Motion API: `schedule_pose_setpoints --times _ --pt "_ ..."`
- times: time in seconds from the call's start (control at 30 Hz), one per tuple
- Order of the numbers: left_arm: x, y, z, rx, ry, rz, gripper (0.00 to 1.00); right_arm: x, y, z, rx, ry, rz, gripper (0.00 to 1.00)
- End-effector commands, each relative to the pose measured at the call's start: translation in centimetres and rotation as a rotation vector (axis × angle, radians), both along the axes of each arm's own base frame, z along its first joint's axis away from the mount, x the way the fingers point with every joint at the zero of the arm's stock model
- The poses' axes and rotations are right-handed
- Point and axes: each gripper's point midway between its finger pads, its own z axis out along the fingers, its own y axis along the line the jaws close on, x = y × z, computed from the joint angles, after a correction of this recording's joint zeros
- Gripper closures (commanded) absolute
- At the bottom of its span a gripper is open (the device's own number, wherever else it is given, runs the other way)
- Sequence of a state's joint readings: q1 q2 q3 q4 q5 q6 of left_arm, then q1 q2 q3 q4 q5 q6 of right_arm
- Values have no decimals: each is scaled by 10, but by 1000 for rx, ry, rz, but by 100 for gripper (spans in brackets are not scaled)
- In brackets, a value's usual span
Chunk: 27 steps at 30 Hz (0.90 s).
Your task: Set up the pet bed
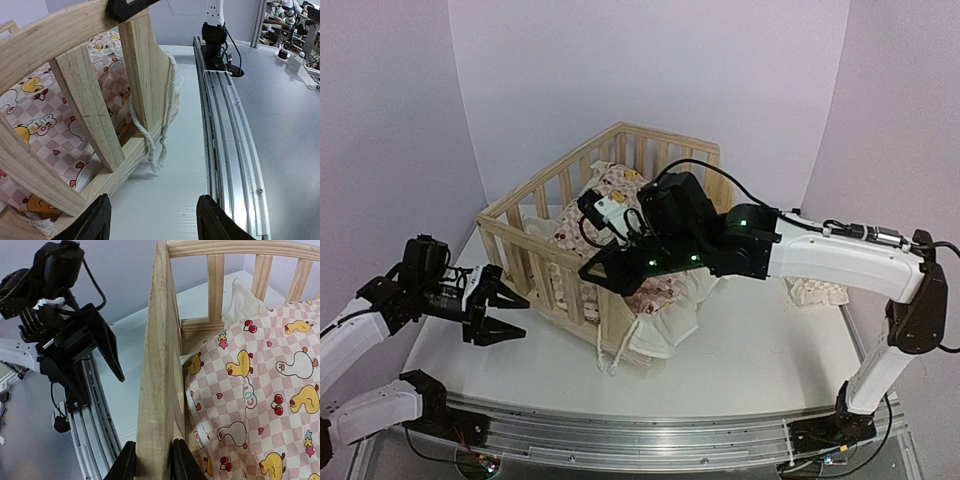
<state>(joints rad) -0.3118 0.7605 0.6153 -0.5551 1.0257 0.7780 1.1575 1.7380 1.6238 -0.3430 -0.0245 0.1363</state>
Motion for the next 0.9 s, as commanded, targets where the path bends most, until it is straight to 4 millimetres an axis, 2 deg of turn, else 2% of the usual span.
schedule_pose_setpoints --times 0.0,0.13,0.27,0.4,0.5,0.57,0.63,0.73,0.77,0.8,0.87 --pt "-6 -21 0 -60 164 52 41 -80 -11 -40 -111 199 201 67" --pt "1 -51 -9 -59 259 123 43 -52 -27 -29 -101 152 3 49" --pt "-10 -85 -28 -57 357 133 43 -29 -58 -8 -44 135 -225 39" --pt "-39 -101 -34 -99 417 79 43 -28 -88 20 55 145 -373 29" --pt "-45 -109 -51 -81 477 138 43 -34 -106 26 96 152 -440 28" --pt "-42 -111 -61 -83 537 203 43 -37 -123 11 86 163 -496 29" --pt "-33 -109 -74 -89 615 298 42 -38 -145 -16 68 191 -569 33" --pt "-23 -101 -92 -96 709 421 39 -43 -166 -54 71 217 -636 46" --pt "-22 -99 -97 -96 722 439 38 -49 -168 -73 56 213 -619 49" --pt "-23 -96 -105 -91 739 453 37 -55 -160 -86 81 203 -573 50" --pt "-21 -97 -112 -96 750 468 35 -71 -136 -95 147 153 -441 49"
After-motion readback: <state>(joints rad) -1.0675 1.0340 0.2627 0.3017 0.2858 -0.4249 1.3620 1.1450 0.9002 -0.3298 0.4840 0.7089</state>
